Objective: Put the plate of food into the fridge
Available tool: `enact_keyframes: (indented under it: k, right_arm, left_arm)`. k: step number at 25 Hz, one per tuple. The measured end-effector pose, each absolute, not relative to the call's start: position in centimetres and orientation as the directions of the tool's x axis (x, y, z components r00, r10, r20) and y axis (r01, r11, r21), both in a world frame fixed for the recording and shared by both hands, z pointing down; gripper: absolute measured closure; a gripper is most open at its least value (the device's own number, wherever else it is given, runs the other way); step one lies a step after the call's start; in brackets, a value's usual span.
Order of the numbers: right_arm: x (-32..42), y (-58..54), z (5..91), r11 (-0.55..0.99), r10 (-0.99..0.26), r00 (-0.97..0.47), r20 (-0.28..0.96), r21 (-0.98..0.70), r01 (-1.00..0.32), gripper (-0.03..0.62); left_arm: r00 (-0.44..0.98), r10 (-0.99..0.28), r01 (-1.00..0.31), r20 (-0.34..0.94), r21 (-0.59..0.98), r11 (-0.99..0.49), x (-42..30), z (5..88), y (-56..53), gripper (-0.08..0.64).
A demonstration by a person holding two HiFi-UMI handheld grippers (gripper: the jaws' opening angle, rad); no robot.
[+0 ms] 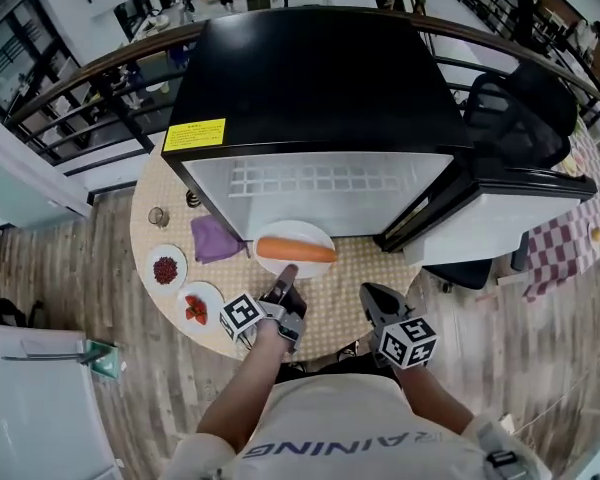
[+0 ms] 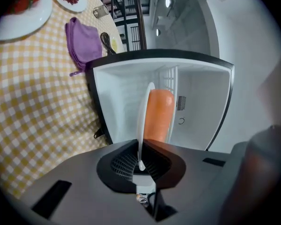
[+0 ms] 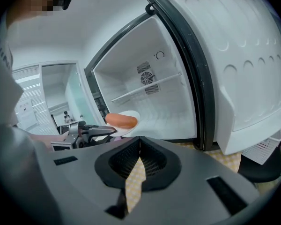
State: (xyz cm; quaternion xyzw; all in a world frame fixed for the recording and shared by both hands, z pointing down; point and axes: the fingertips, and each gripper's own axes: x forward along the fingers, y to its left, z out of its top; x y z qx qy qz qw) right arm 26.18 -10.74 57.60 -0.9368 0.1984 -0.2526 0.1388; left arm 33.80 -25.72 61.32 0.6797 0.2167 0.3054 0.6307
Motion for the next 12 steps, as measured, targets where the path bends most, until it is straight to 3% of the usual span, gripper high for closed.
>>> enact_keyframes:
  k: [12]
  right_arm:
    - [26.0, -8.8, 58.0, -0.869, -0.476, 0.770, 0.424, -0.360, -0.339, 0.569]
  left_arm:
    - [0.747, 0.632, -0.160, 0.209, 0.978, -0.135, 42.0, 64.9, -21.3, 0.532]
